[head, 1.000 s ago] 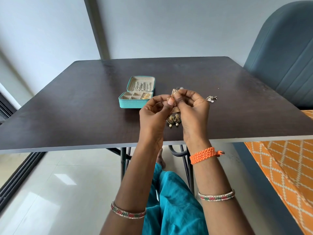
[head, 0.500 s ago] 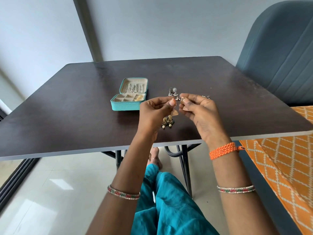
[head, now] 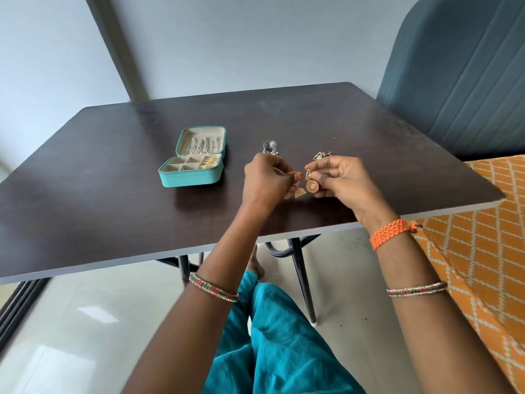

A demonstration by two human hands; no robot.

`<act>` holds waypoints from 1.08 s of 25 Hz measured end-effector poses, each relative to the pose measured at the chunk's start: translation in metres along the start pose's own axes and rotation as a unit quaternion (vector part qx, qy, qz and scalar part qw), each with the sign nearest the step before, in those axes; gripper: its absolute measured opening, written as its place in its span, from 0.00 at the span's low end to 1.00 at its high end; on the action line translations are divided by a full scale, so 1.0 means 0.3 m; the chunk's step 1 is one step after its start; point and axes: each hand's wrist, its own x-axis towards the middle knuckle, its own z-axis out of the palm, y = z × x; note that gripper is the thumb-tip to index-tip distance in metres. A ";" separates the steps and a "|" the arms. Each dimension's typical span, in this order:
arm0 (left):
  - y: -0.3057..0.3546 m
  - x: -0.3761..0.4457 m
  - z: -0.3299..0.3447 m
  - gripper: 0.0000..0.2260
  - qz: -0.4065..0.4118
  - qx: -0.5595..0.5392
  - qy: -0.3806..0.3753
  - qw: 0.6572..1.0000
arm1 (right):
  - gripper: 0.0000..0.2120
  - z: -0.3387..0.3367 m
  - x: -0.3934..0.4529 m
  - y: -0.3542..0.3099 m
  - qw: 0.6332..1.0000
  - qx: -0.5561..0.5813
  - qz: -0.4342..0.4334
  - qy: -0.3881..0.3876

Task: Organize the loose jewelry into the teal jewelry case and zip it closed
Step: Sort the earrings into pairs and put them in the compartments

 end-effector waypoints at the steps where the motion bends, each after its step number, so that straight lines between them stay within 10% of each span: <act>1: -0.003 0.004 0.007 0.04 0.003 0.024 0.000 1.000 | 0.08 0.000 0.003 0.006 1.000 -0.019 -0.006 -0.004; 27: -0.047 0.048 0.056 0.07 0.072 0.258 0.090 0.959 | 0.07 0.022 0.058 0.096 0.989 -0.115 -0.073 0.062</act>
